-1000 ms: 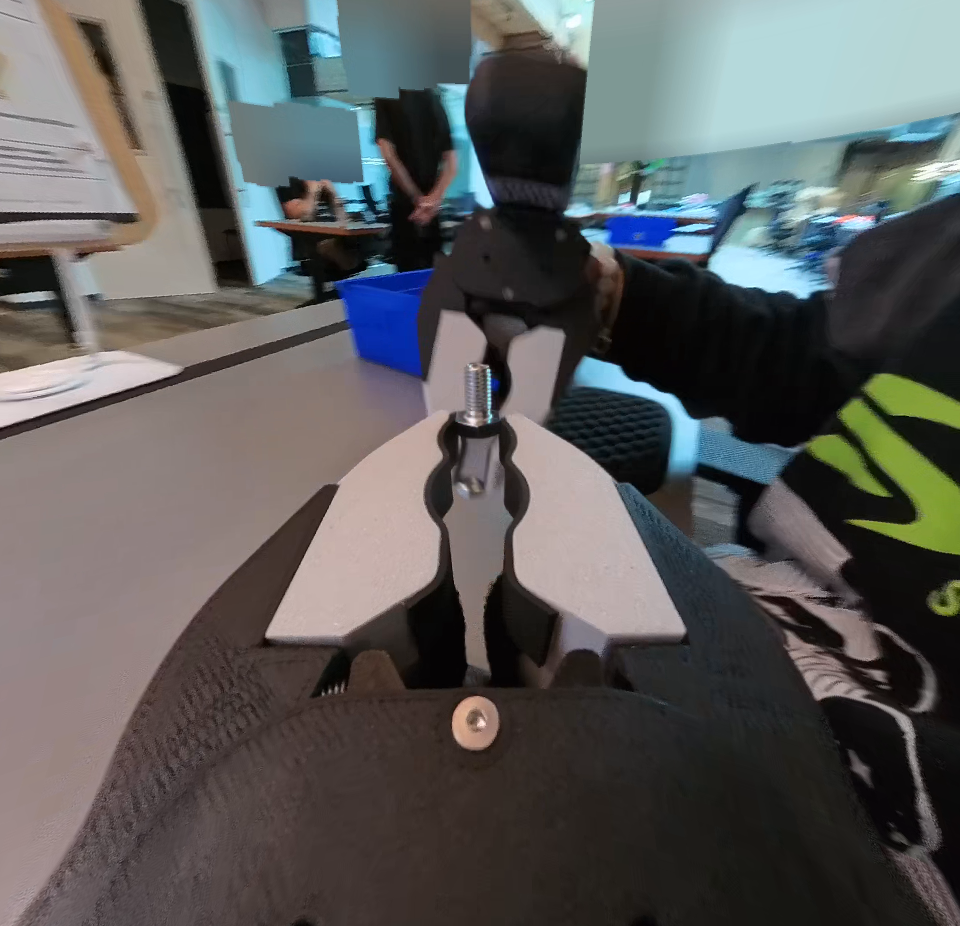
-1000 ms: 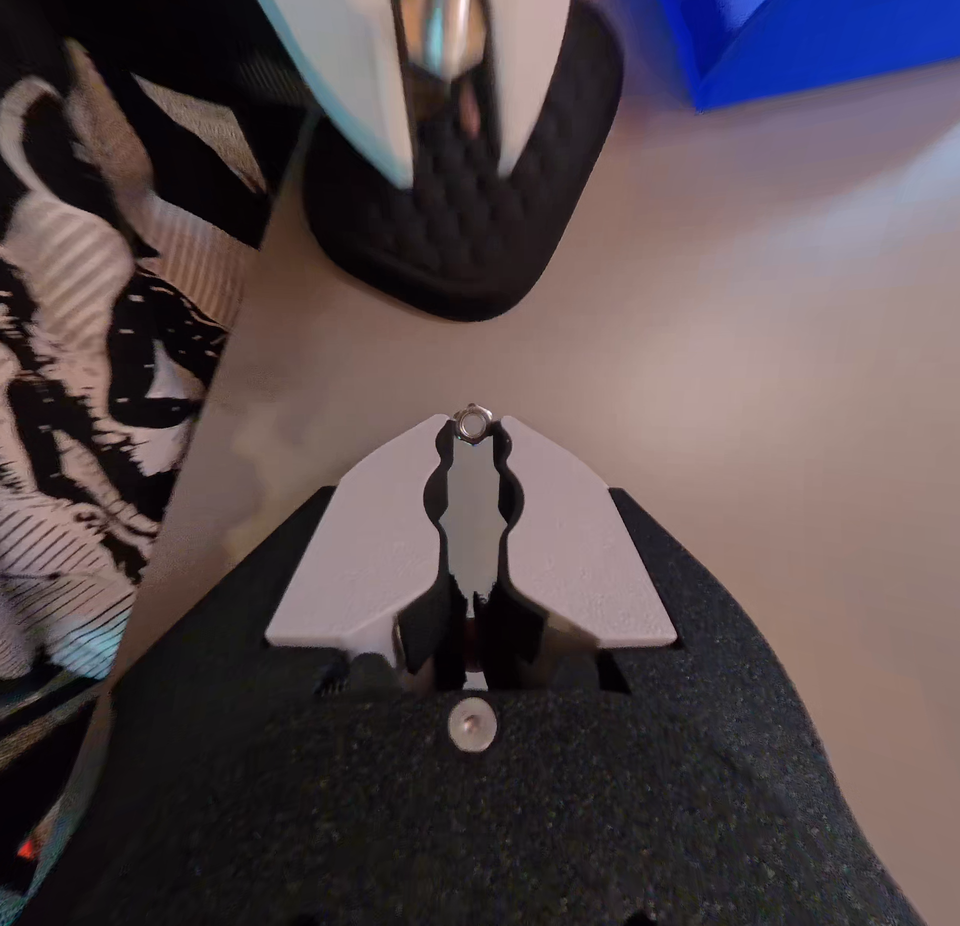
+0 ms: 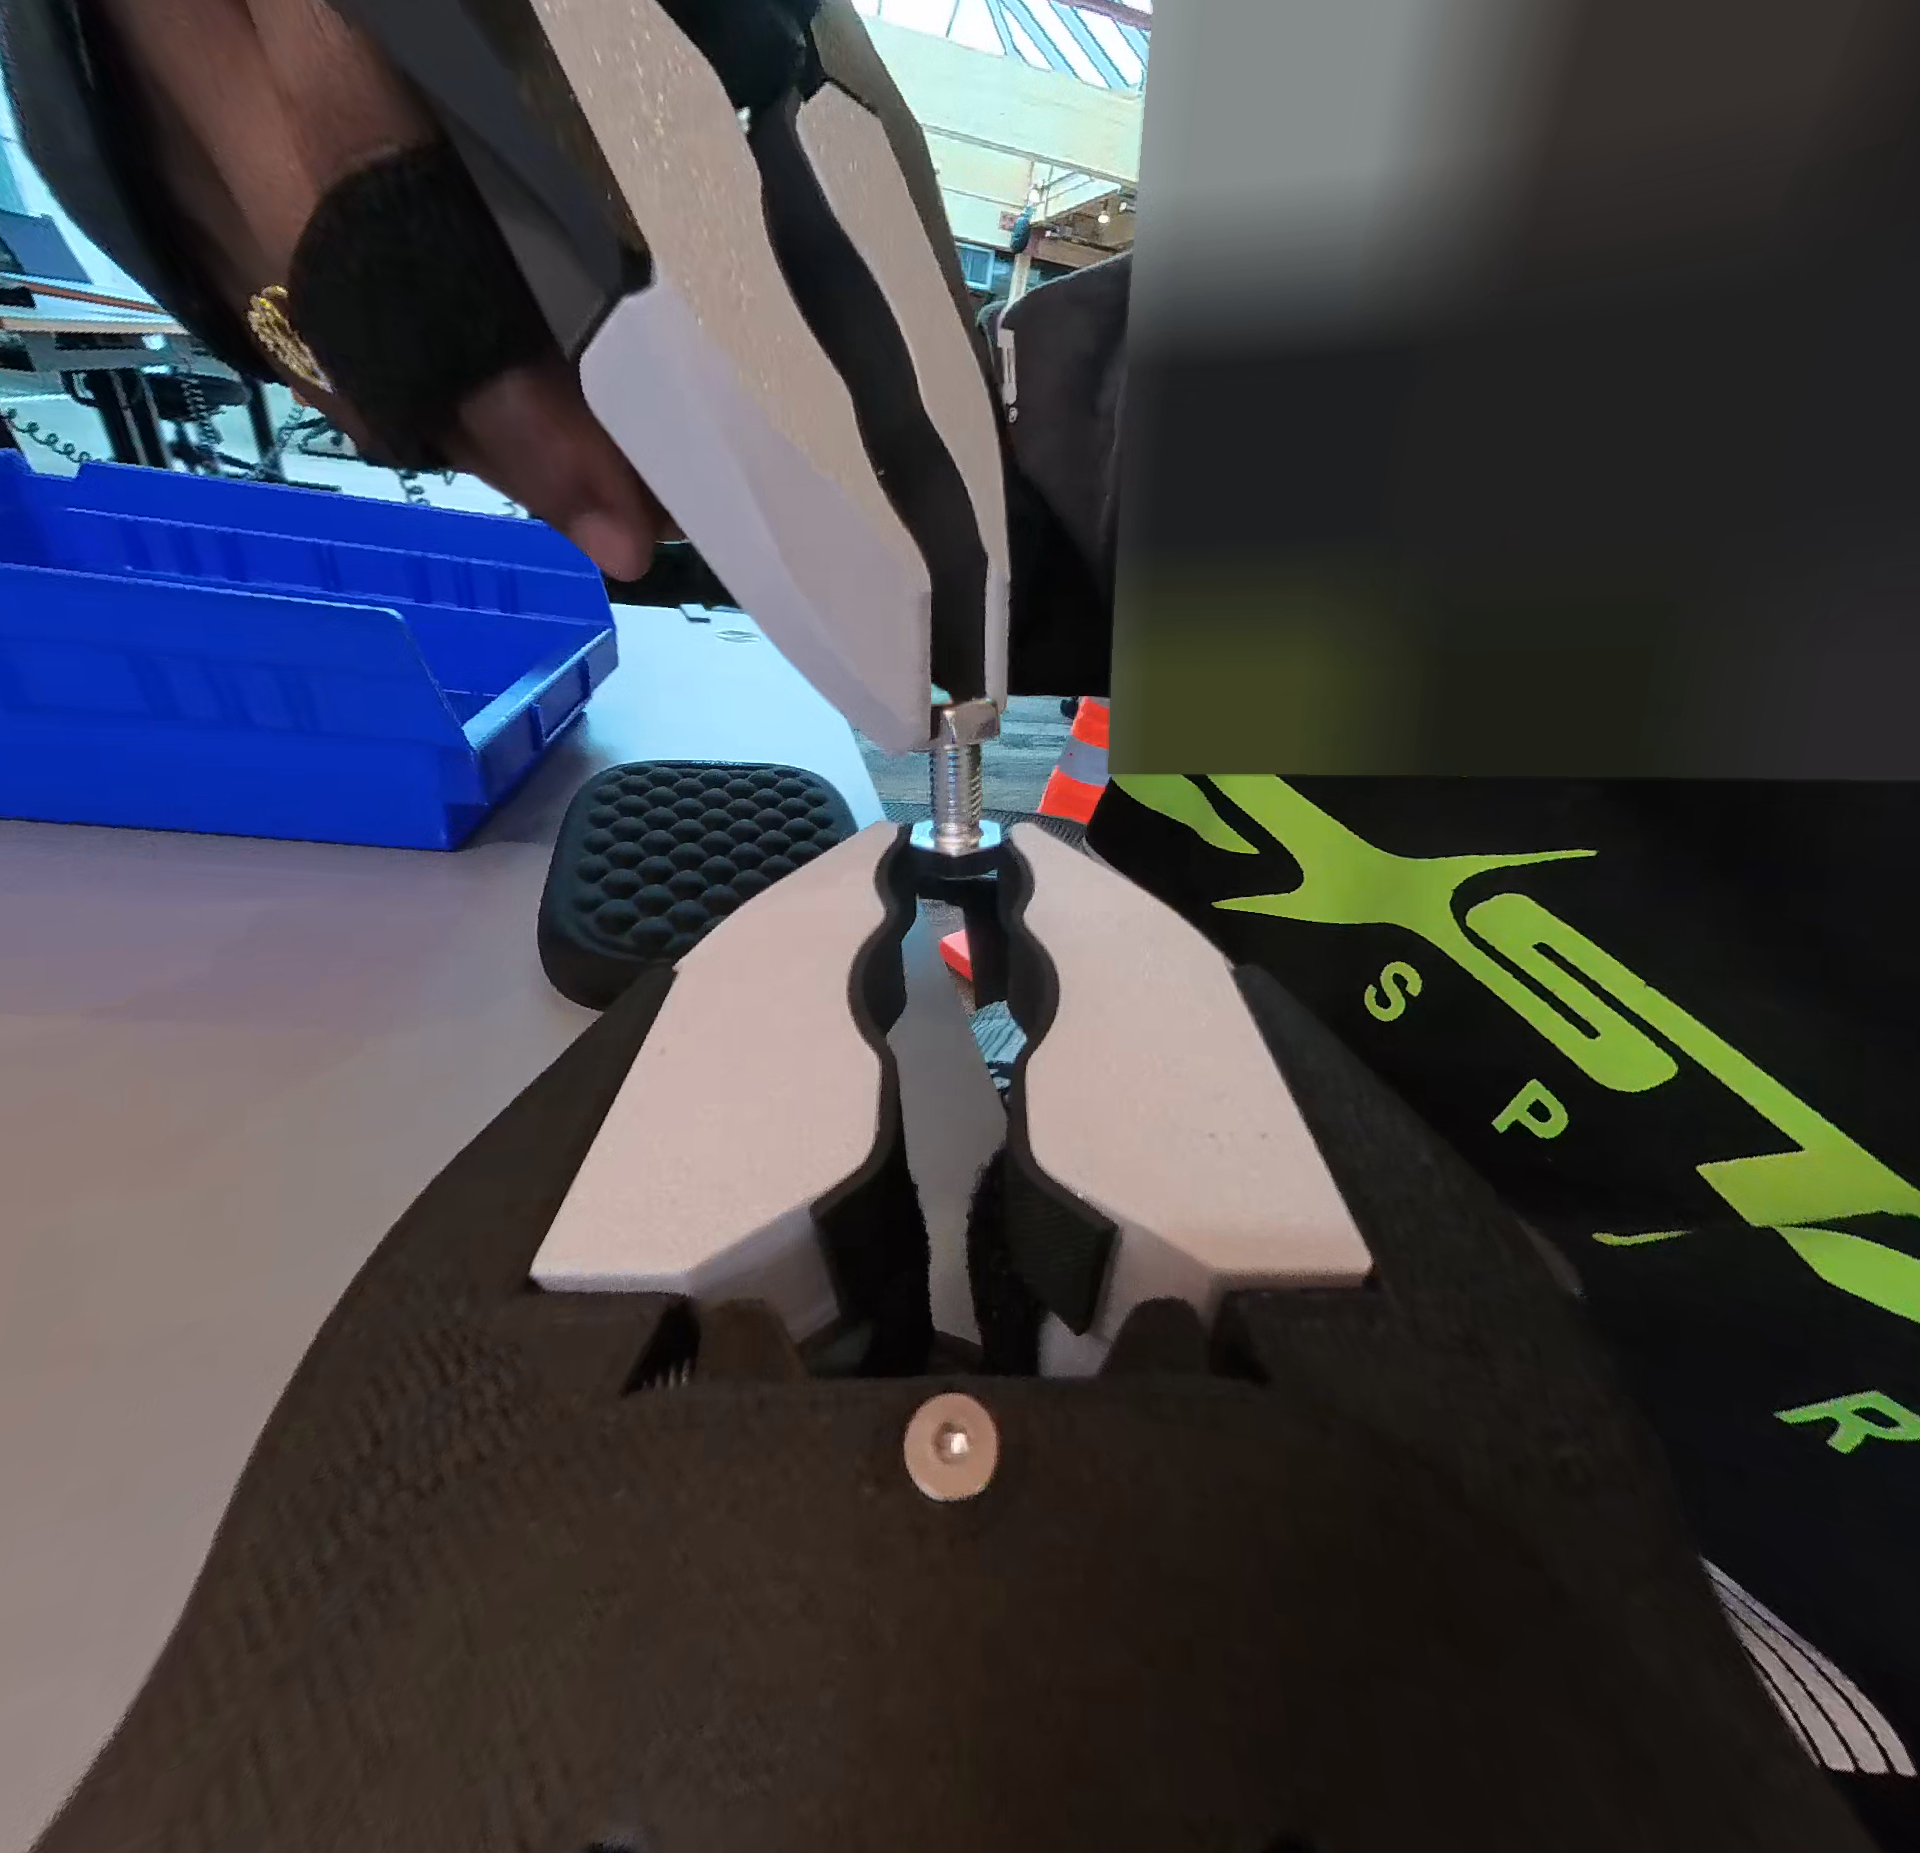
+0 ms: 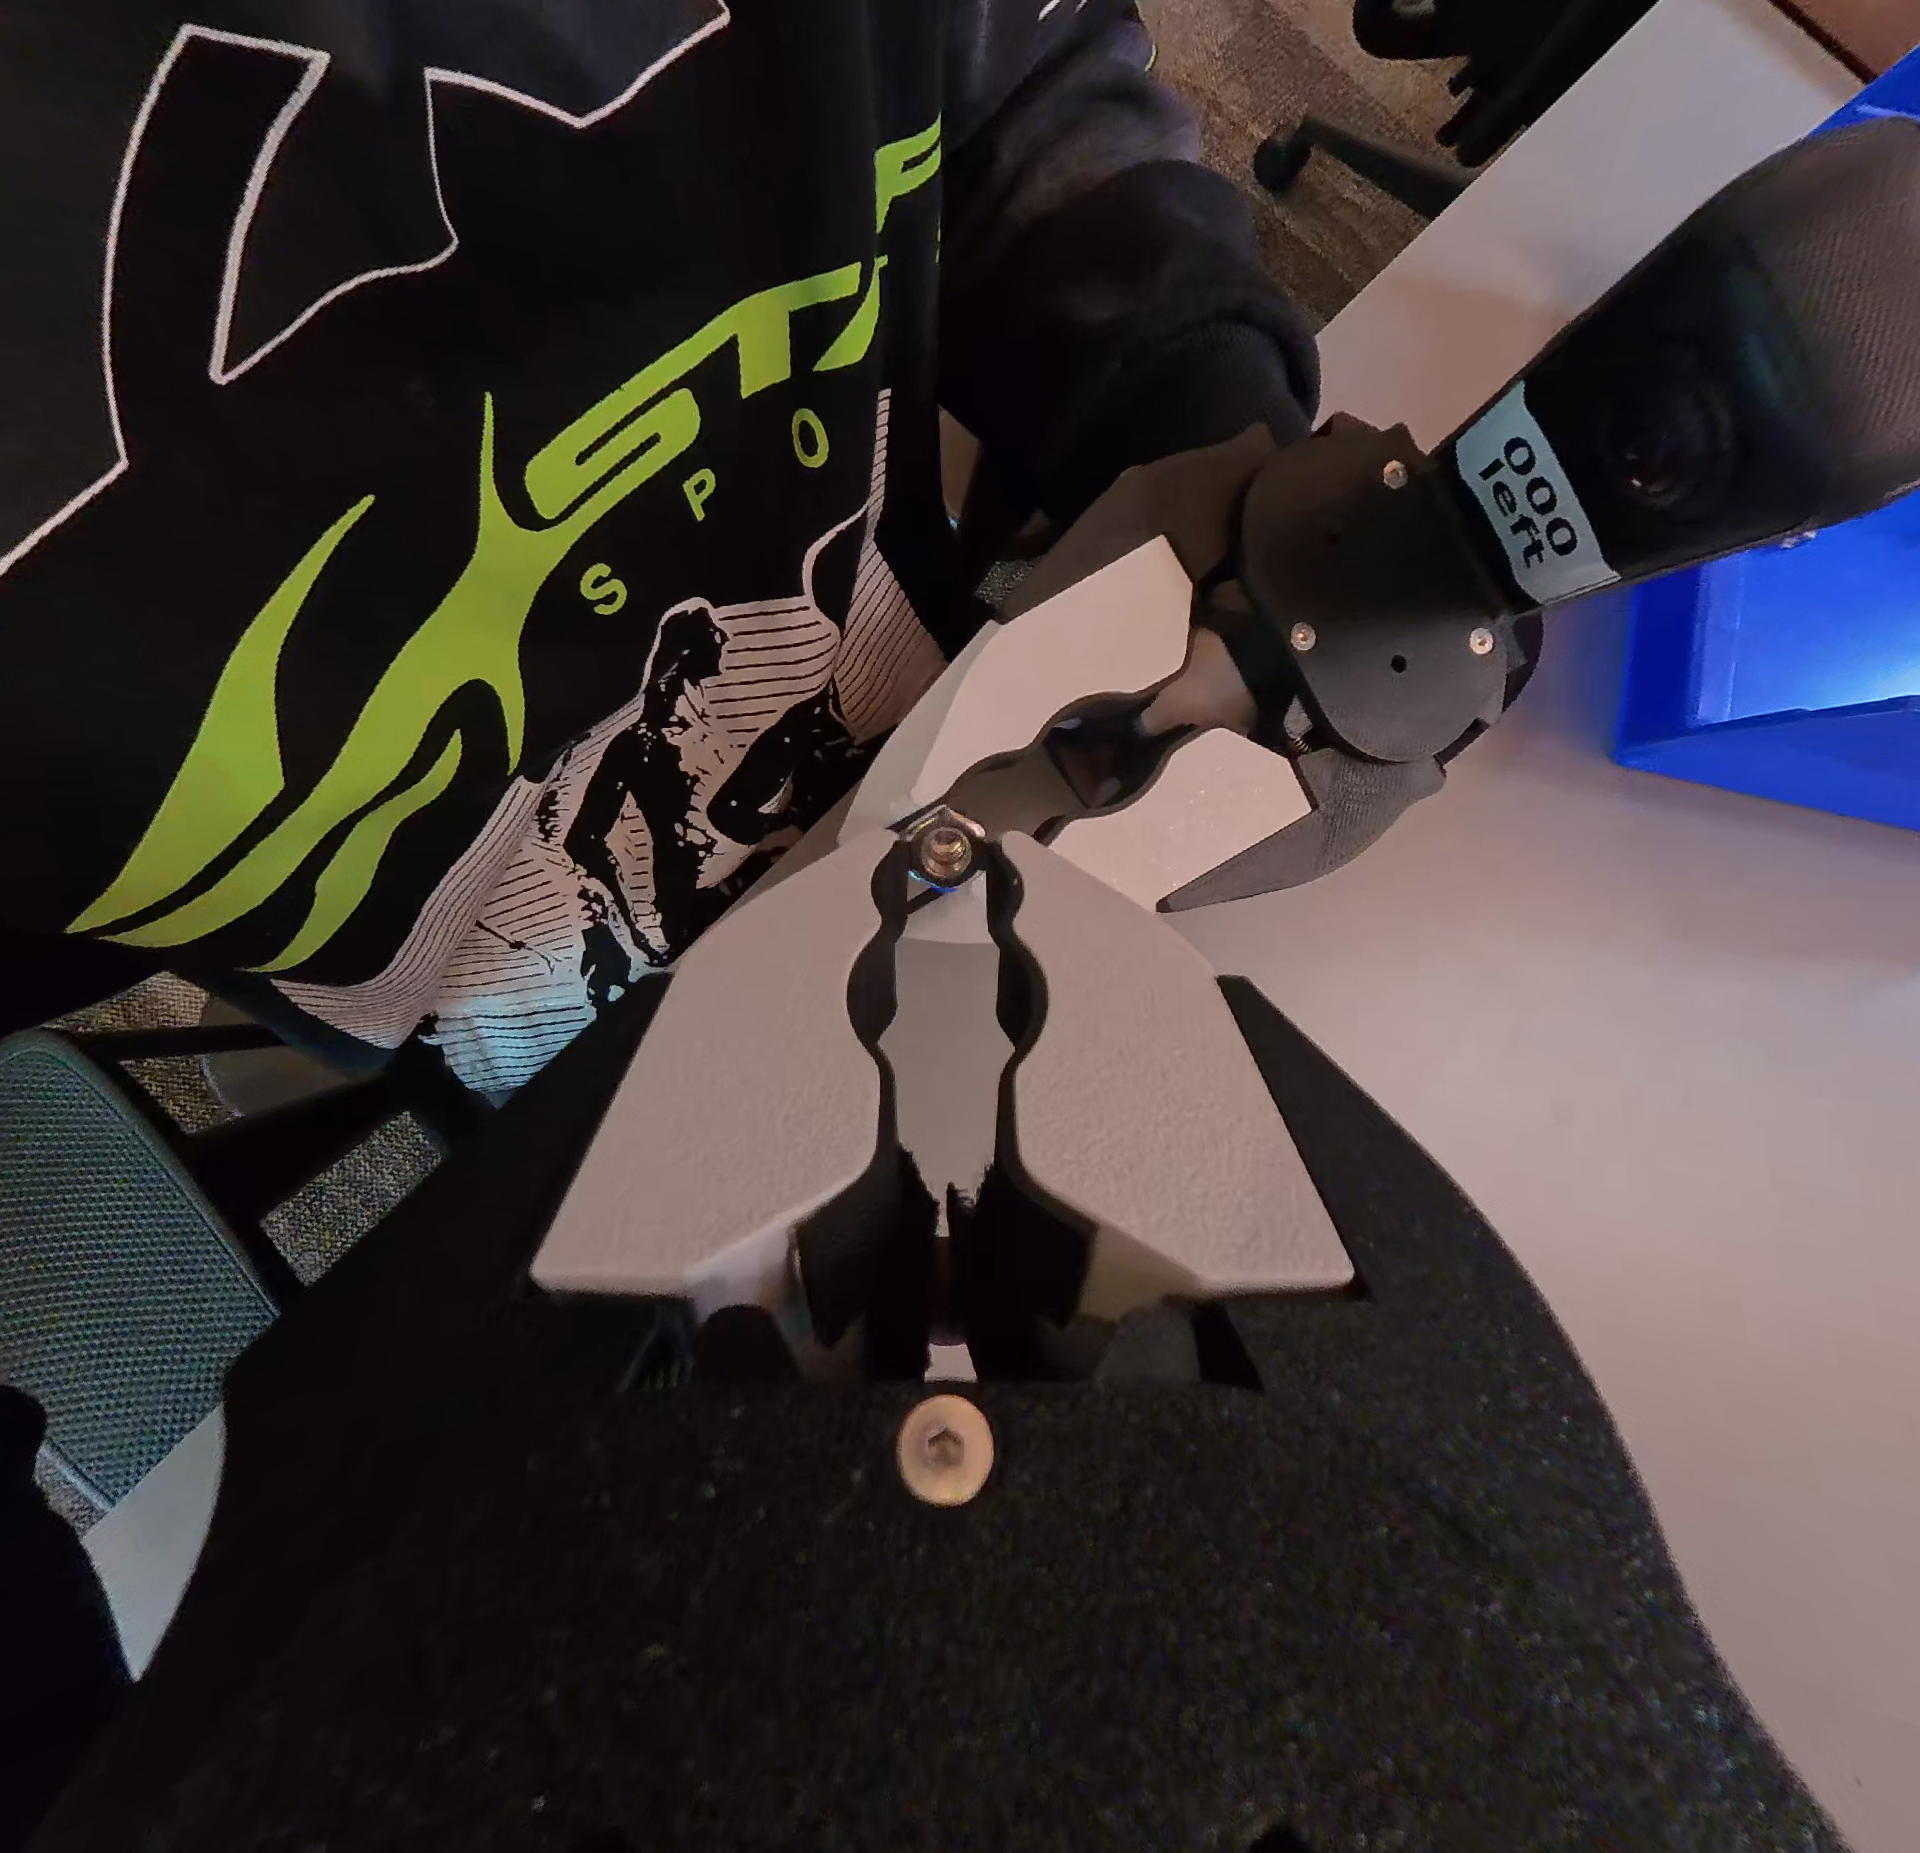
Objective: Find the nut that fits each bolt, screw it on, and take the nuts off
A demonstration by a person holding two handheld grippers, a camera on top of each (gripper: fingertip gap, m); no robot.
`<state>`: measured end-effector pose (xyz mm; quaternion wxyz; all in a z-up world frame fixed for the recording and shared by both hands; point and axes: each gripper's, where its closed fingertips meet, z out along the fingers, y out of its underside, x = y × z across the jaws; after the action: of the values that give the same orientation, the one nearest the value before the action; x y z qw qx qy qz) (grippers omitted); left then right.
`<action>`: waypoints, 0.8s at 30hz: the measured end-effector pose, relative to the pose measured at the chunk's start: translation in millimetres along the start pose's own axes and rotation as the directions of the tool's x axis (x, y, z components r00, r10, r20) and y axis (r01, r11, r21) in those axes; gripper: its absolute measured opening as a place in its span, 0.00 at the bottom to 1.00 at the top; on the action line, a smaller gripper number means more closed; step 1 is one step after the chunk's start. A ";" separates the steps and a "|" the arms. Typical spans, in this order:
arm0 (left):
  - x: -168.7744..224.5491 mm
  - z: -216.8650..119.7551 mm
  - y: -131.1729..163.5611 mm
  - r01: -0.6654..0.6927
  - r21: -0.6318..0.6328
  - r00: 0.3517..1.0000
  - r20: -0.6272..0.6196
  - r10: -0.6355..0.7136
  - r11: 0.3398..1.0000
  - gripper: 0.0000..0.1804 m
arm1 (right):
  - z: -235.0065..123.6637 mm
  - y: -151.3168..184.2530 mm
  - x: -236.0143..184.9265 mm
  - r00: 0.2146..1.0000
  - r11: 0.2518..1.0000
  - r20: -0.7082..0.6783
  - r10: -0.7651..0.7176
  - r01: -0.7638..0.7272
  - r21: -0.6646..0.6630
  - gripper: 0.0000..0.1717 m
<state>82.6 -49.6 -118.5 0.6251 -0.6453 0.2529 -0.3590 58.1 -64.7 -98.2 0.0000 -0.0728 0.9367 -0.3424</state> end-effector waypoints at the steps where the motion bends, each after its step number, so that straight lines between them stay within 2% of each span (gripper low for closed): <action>1: -1.1 0.0 0.5 0.006 -0.003 1.000 0.008 -0.006 1.000 0.08 | -0.1 1.0 0.3 1.000 1.000 -0.002 0.004 -0.004 -0.005 0.08; 10: -12.7 0.9 10.0 0.037 -0.108 0.992 0.125 -0.024 0.993 0.08 | 0.8 14.3 1.1 0.999 0.989 -0.007 0.036 -0.037 -0.144 0.08; 16: -20.9 -1.0 9.0 0.037 -0.102 0.979 0.204 -0.015 0.994 0.08 | -1.9 18.2 5.9 0.994 0.981 -0.040 0.098 -0.103 -0.162 0.08; 20: -31.9 -4.1 5.7 0.004 -0.068 0.947 0.320 0.018 0.998 0.08 | -5.9 22.0 13.0 0.979 0.968 -0.086 0.184 -0.196 -0.159 0.08; 24: -47.2 -8.2 5.5 -0.043 -0.084 0.874 0.480 0.078 0.996 0.08 | -9.5 29.3 20.7 0.955 0.940 -0.154 0.252 -0.280 -0.198 0.08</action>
<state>47.9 -18.7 -131.2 0.6560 -0.7280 0.1217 -0.1577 33.1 -39.4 -108.7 -0.0212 0.0769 0.9678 -0.2387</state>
